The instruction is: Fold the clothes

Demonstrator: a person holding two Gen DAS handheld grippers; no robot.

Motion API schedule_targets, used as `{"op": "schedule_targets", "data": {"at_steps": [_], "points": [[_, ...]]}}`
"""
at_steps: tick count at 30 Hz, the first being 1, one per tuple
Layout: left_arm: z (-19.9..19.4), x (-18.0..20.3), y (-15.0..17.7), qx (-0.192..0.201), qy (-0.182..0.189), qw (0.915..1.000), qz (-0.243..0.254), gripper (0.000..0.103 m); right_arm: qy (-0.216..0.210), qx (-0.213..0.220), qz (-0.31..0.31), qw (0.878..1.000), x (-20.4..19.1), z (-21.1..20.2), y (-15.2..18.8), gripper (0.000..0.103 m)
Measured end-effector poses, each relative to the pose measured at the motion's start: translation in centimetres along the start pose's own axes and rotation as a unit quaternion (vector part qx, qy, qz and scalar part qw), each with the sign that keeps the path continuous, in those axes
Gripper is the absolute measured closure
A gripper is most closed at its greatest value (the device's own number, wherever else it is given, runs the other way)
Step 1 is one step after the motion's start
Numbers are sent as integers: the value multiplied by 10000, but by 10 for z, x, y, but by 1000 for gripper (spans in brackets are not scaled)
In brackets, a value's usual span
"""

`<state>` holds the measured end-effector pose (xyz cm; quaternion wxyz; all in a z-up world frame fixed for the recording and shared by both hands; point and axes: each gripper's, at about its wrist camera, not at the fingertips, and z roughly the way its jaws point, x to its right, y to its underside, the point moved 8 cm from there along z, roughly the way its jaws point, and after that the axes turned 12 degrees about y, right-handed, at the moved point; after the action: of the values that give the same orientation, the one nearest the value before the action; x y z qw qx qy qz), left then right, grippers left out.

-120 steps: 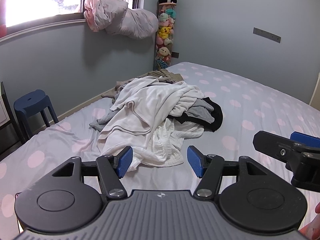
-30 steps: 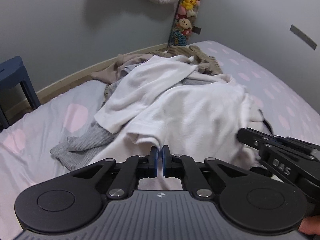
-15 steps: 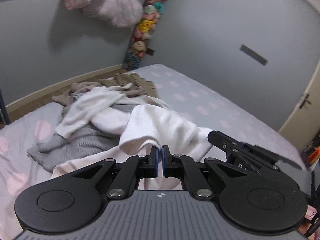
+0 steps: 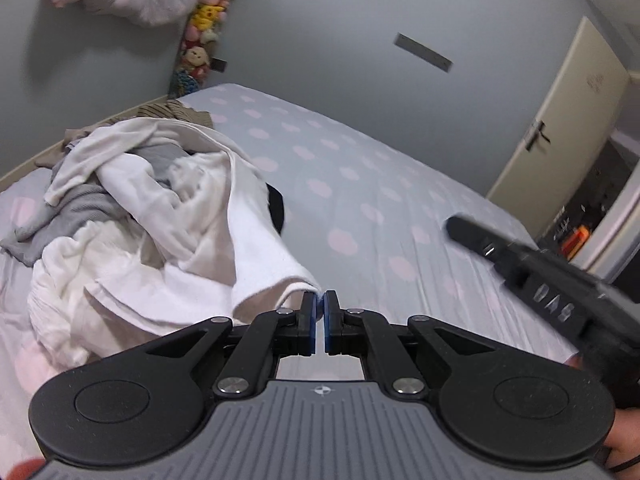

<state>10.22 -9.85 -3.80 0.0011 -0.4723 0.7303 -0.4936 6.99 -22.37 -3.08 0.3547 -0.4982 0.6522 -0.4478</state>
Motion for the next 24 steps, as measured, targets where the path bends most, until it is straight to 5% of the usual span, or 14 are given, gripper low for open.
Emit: {"op": "schedule_targets", "data": {"at_steps": [7,10,12,24], "points": [[-11,-10,20,-241,-284,9992,-113,99,-287,-712,177,9969,-14,-13,43,90],[-20,-16,20,-149,-483,9986,-122,78,-387,-747,208,9962,-17,-13,47,67],[-24,-20,18,-92,-605,9980,-136,65,-431,-749,189,9961,-19,-13,48,66],[-19,-115,4,-151,-1079,9900,-899,57,-573,-1231,28,9907,-44,42,67,41]]}}
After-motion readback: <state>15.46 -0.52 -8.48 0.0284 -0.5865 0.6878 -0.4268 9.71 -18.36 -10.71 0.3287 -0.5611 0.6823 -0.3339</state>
